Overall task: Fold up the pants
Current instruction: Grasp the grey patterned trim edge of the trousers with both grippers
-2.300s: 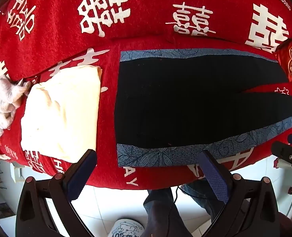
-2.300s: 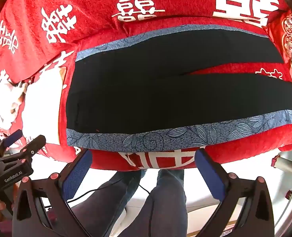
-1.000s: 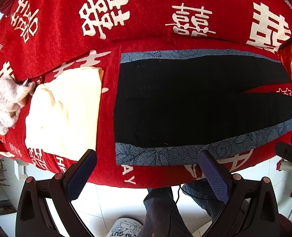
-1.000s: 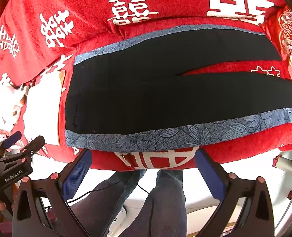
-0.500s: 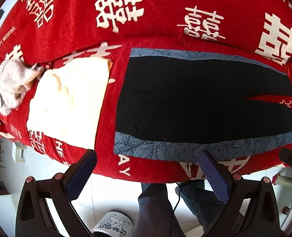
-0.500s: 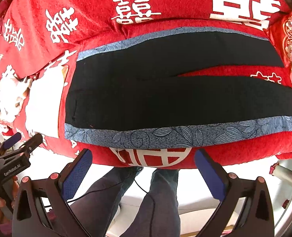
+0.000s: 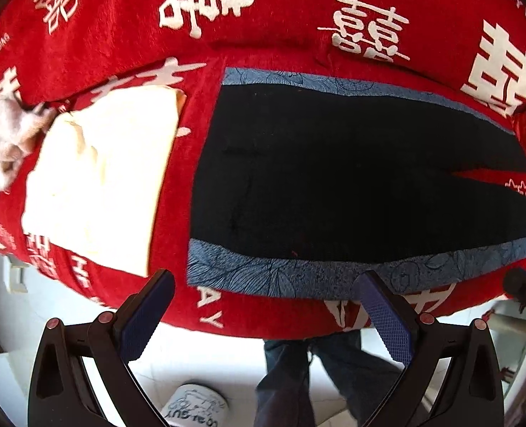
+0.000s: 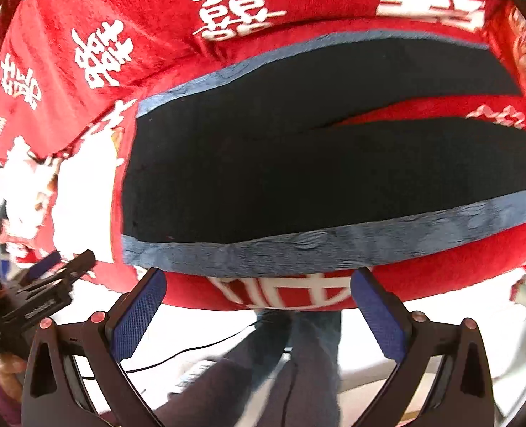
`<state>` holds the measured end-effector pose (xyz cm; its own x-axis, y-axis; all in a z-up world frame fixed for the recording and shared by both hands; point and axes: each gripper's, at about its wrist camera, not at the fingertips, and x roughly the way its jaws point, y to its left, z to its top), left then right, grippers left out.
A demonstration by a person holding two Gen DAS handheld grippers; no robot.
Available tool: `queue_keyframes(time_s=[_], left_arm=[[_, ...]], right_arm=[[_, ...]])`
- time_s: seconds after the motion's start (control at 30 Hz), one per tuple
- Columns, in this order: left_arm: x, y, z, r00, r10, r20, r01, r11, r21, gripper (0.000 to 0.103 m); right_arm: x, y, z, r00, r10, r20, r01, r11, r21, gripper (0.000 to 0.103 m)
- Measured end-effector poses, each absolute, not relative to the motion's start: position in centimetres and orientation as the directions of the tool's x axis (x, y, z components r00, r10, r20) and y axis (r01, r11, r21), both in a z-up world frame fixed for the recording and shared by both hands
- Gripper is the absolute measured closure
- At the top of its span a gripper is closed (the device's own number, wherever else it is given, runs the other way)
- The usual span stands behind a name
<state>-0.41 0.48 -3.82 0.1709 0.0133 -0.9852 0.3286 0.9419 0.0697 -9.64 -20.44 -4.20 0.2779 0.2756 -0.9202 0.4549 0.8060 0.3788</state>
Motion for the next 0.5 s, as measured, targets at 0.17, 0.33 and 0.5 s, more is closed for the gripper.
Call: queue_keyframes(time_s=[0.17,0.33,0.5], left_arm=[[0.3,2.8,-8.1,0.123,-0.127,-0.984,0.299,0.950,-0.085,0.000],[0.0,5.2,-12.4,0.057,-0.231,-0.971,0.246,0.946,-0.211,0.032],[-1.1,7.9,-15.5,0.029,-0.294,-0.955,0.159,0.945,-0.286,0.032]], right_arm=[[-9.1,-18.2,-9.1,0.341,0.453,-0.824,0.442,0.696,0.566,0.000],[-9.5,-15.0,-15.8,0.370,0.618,-0.693,0.440,0.540,0.717,0.000],[-10.0,-12.1,-21.6,0.369,0.668,-0.646,0.438,0.488,0.755,0.028]])
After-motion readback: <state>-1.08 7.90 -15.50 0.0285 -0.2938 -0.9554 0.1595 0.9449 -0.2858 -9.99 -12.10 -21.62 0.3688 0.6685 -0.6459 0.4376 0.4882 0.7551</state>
